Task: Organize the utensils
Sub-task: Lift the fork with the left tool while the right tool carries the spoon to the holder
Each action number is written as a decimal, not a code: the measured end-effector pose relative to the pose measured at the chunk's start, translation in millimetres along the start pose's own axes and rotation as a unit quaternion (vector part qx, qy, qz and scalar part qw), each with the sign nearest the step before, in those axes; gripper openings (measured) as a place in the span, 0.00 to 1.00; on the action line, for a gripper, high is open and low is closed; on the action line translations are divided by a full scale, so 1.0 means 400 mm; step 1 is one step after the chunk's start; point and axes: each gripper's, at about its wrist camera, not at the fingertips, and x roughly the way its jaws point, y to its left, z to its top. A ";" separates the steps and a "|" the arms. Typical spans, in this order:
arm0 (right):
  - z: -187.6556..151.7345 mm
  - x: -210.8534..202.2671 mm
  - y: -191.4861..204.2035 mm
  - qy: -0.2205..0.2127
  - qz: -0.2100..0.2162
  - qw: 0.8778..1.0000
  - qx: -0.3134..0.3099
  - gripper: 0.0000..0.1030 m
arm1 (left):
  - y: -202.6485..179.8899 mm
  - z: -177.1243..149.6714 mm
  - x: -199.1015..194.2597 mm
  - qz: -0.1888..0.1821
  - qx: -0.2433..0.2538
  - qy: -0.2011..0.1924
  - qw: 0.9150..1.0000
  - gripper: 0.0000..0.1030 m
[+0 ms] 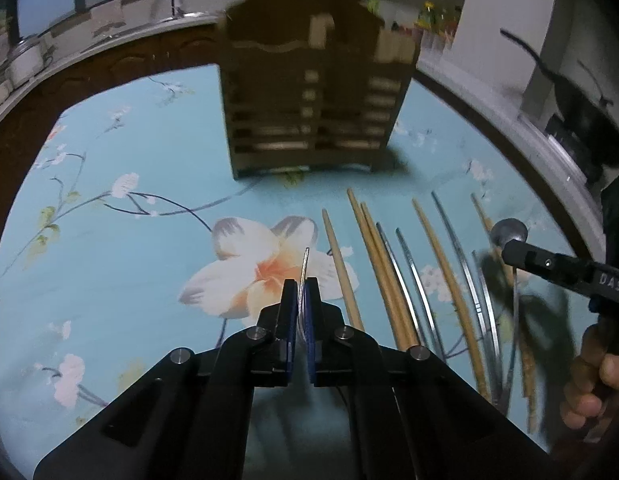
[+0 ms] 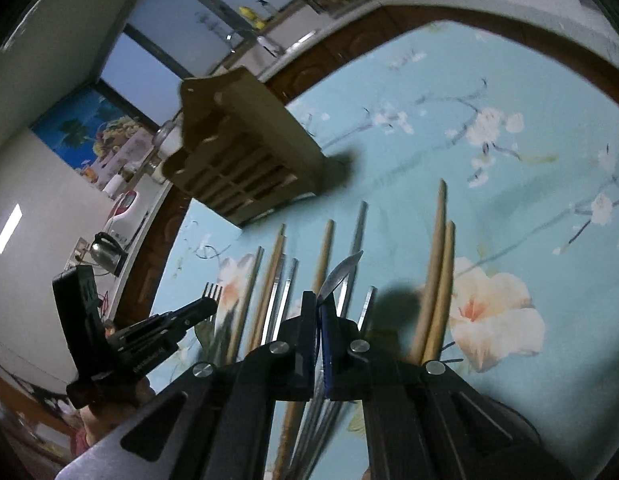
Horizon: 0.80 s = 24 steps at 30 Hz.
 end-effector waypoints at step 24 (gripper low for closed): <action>0.031 -0.158 0.237 -0.129 -0.032 0.977 -0.168 0.02 | 0.074 -0.007 -0.294 -0.017 -0.065 -0.141 0.988 0.03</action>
